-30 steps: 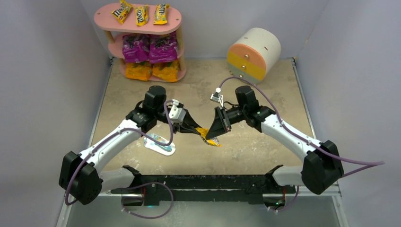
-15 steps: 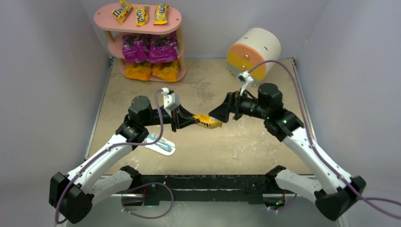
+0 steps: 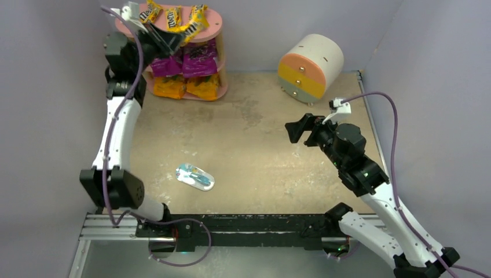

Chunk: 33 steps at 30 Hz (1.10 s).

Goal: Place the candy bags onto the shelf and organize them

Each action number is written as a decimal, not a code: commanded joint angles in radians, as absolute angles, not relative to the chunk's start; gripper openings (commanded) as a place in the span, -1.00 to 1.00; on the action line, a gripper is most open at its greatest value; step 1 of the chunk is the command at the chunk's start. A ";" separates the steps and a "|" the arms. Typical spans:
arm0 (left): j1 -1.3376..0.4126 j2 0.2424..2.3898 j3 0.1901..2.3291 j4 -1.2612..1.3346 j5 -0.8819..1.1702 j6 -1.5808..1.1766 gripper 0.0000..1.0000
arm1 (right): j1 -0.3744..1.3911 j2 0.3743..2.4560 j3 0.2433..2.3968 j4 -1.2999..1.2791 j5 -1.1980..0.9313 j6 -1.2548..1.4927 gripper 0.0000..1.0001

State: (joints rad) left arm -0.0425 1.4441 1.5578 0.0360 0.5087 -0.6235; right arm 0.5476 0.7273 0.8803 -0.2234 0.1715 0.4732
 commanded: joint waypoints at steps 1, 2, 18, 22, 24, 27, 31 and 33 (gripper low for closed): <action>0.147 1.631 1.812 0.109 0.671 -0.889 -1.00 | 0.547 0.778 0.880 -0.225 0.173 0.421 0.98; 0.180 1.666 1.842 0.139 0.687 -0.928 -1.00 | 0.548 0.788 0.882 -0.229 0.168 0.414 0.98; 0.393 2.141 2.452 0.064 0.662 -1.075 -1.00 | 0.548 0.841 0.891 -0.243 0.245 0.396 0.98; 0.394 2.176 2.417 0.060 0.587 -1.079 -1.00 | 0.548 0.847 0.892 -0.232 0.239 0.392 0.98; 0.394 2.195 2.416 0.069 0.577 -1.097 -1.00 | 0.548 0.850 0.895 -0.237 0.232 0.390 0.98; 0.395 2.205 2.413 0.059 0.520 -1.100 -1.00 | 0.547 0.857 0.895 -0.250 0.233 0.402 0.98; 0.397 2.222 2.418 0.067 0.500 -1.118 -1.00 | 0.548 0.868 0.897 -0.251 0.221 0.419 0.98; 0.397 2.234 2.409 0.081 0.497 -1.139 -1.00 | 0.548 0.870 0.896 -0.254 0.230 0.424 0.98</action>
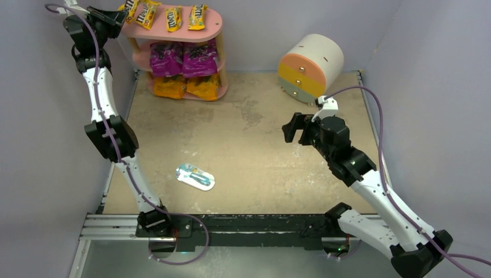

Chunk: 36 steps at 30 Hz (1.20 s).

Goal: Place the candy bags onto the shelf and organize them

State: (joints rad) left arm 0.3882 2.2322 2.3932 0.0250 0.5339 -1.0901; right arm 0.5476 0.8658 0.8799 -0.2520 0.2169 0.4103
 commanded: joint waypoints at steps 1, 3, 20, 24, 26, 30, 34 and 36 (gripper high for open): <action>0.398 2.242 2.408 0.083 0.499 -1.153 -1.00 | 0.548 0.871 0.897 -0.261 0.230 0.427 0.97; 0.397 2.268 2.421 0.090 0.517 -1.164 -1.00 | 0.548 0.869 0.896 -0.266 0.236 0.427 0.98; 0.397 2.282 2.414 0.061 0.557 -1.150 -0.08 | 0.548 0.874 0.876 -0.238 0.249 0.449 0.98; 0.401 2.270 2.413 0.024 0.550 -1.112 0.05 | 0.548 0.877 0.869 -0.253 0.235 0.450 0.98; 0.407 2.259 2.429 0.002 0.538 -1.086 0.17 | 0.547 0.872 0.868 -0.260 0.236 0.450 0.98; 0.425 2.224 2.434 -0.077 0.511 -1.025 0.53 | 0.548 0.859 0.863 -0.261 0.242 0.452 0.98; 0.442 2.192 2.426 -0.117 0.509 -0.976 0.73 | 0.548 0.847 0.854 -0.245 0.242 0.456 0.98; 0.445 2.178 2.419 -0.130 0.519 -0.953 0.76 | 0.547 0.851 0.854 -0.241 0.236 0.456 0.98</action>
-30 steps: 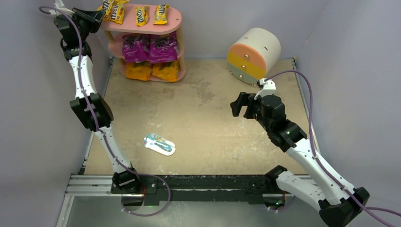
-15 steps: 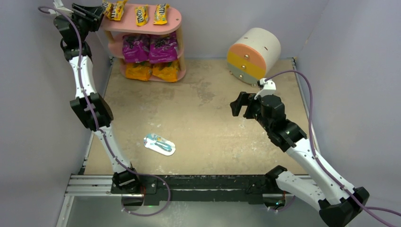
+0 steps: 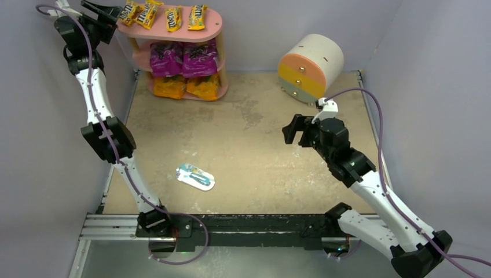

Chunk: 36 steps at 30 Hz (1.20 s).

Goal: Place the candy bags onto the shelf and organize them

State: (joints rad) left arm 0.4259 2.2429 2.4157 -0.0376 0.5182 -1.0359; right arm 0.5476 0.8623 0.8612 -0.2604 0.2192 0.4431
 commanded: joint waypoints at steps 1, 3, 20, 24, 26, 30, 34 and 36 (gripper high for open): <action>0.449 2.173 2.418 -0.138 0.527 -0.944 0.77 | 0.548 0.854 0.854 -0.240 0.232 0.456 0.98; 0.456 2.158 2.416 -0.161 0.539 -0.922 0.79 | 0.547 0.860 0.857 -0.243 0.234 0.459 0.98; 0.135 1.229 1.221 -0.195 0.069 -0.595 0.91 | 0.548 0.719 0.702 -0.177 0.363 0.554 0.98; 0.020 1.011 0.807 -0.035 0.093 -0.708 0.93 | 0.548 0.660 0.630 -0.195 0.443 0.602 0.98; -0.023 0.933 0.697 -0.066 0.070 -0.718 0.93 | 0.548 0.634 0.596 -0.217 0.458 0.624 0.98; -0.044 0.842 0.650 -0.227 -0.089 -0.662 0.95 | 0.548 0.591 0.552 -0.242 0.458 0.610 0.98; -0.044 0.802 0.694 -0.320 -0.159 -0.647 0.96 | 0.548 0.547 0.529 -0.239 0.453 0.610 0.98; -0.044 0.776 0.689 -0.316 -0.158 -0.645 0.96 | 0.548 0.523 0.509 -0.222 0.453 0.607 0.98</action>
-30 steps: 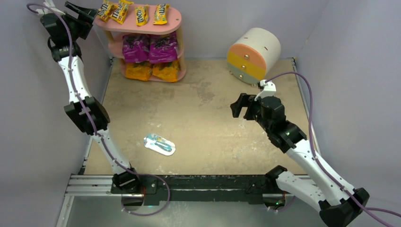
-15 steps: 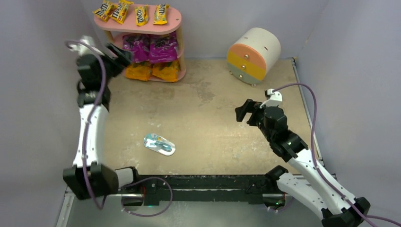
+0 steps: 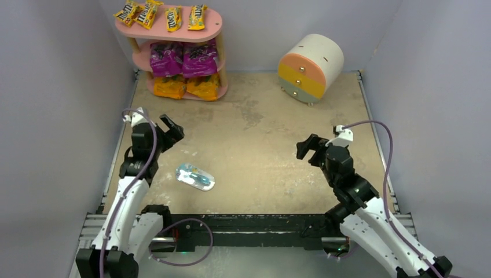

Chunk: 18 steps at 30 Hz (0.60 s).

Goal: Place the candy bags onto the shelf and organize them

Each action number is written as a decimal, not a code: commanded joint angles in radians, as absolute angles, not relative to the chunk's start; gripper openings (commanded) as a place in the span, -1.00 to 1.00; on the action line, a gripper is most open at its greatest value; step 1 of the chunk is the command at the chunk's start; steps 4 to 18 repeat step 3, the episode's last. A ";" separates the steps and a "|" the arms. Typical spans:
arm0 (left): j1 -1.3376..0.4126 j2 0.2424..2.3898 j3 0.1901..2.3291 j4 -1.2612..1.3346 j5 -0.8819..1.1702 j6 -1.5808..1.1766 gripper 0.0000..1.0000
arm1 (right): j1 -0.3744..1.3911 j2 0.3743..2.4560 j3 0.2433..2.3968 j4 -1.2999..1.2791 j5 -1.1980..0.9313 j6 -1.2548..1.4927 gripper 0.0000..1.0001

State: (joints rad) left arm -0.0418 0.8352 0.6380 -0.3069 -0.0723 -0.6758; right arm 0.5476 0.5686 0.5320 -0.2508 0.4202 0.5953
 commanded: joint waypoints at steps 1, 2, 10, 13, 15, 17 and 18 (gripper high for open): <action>-0.044 0.769 0.689 -0.318 -0.160 -0.643 0.96 | 0.548 0.511 0.502 -0.217 0.454 0.607 0.98; -0.044 0.757 0.692 -0.325 -0.166 -0.641 0.98 | 0.548 0.502 0.500 -0.216 0.454 0.611 0.98; -0.044 0.750 0.696 -0.338 -0.174 -0.638 0.99 | 0.548 0.493 0.501 -0.214 0.455 0.615 0.98; -0.044 0.750 0.696 -0.338 -0.174 -0.638 0.99 | 0.548 0.493 0.501 -0.214 0.455 0.615 0.98; -0.044 0.750 0.696 -0.338 -0.174 -0.638 0.99 | 0.548 0.493 0.501 -0.214 0.455 0.615 0.98; -0.044 0.750 0.696 -0.338 -0.174 -0.638 0.99 | 0.548 0.493 0.501 -0.214 0.455 0.615 0.98; -0.044 0.750 0.696 -0.338 -0.174 -0.638 0.99 | 0.548 0.493 0.501 -0.214 0.455 0.615 0.98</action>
